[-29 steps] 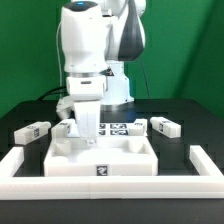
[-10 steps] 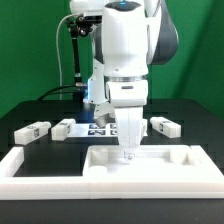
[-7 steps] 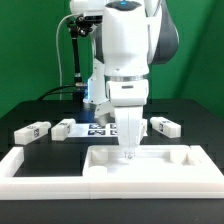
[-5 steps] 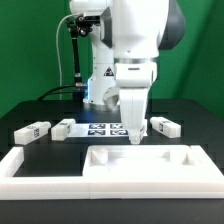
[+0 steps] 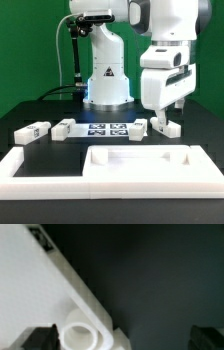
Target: Assemble desk
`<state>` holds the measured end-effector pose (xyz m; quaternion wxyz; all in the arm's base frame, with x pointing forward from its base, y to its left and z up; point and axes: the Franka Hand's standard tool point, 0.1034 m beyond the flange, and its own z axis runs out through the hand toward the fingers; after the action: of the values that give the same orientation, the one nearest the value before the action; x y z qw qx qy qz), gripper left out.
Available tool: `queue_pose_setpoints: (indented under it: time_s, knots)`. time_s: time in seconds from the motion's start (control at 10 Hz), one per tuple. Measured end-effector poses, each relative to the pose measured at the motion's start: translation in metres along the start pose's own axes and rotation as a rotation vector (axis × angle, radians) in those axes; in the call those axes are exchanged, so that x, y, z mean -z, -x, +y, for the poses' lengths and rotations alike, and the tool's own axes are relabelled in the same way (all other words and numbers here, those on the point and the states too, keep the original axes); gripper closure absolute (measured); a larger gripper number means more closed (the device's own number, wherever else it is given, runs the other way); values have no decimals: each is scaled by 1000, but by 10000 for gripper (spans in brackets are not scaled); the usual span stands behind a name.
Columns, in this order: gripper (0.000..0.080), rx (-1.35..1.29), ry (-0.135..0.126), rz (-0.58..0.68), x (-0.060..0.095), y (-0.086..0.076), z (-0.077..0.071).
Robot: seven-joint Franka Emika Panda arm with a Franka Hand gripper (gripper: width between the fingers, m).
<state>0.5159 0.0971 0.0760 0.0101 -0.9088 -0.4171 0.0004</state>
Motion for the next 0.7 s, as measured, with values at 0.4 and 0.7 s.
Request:
queue_pose_setpoints:
  time_s: [0.4,0.7]
  knots:
    - [150,-321,-5,-2,-2,-15,-33]
    - [150,-278,-10,-10,-7,-29,-66]
